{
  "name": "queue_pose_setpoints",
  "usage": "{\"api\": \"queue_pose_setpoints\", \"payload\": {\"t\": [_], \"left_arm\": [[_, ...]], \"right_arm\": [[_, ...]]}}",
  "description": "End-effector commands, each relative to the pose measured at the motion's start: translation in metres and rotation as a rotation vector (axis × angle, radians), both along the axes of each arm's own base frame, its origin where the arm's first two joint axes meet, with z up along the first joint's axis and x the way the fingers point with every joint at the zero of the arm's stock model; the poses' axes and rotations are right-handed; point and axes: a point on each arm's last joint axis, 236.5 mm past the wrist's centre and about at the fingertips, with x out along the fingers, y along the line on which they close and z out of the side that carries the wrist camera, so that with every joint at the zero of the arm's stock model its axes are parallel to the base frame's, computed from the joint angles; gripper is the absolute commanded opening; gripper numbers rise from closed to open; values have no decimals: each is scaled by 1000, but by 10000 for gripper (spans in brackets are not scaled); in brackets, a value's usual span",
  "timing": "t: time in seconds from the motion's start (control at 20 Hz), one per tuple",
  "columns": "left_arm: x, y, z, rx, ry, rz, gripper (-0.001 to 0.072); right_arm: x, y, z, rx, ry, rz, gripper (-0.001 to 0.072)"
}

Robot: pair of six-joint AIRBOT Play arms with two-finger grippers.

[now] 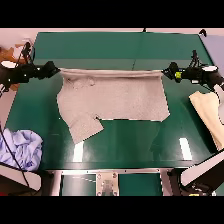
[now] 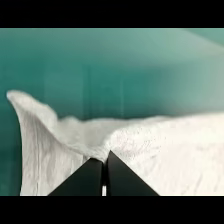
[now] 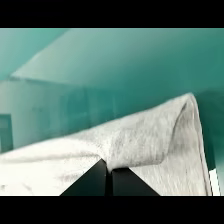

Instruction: Fold the shirts.

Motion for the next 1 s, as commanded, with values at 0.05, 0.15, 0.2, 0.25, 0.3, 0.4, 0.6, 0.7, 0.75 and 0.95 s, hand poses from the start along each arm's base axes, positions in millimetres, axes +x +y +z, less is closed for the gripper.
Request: {"api": "queue_pose_setpoints", "payload": {"t": [0.05,0.15,0.2,0.25,0.3,0.4,0.6,0.7,0.75,0.95], "left_arm": [[-39,-2,-33,63,178,-99,17],[-44,2,-39,84,211,-94,17],[-44,2,-39,80,216,-88,17],[-44,2,-39,79,216,-88,17],[-44,2,-39,78,218,-89,16],[-44,-4,-41,89,217,-100,17],[-48,-26,-62,75,267,-134,17],[-48,-27,-61,66,275,-126,17],[-49,-26,-59,57,286,-122,18],[-70,-9,-28,-23,397,-134,423]], "right_arm": [[-41,9,-27,-18,178,117,14],[-49,8,-35,-40,220,125,14],[-52,6,-39,-50,242,120,13],[-55,4,-43,-61,262,113,14],[-57,-1,-48,-76,287,100,14],[-61,-6,-53,-100,313,90,14],[-61,-7,-53,-101,315,85,14],[-61,-6,-53,-100,314,86,19],[-60,-6,-52,-97,313,86,76],[-71,-13,-24,-63,337,131,292]]}}
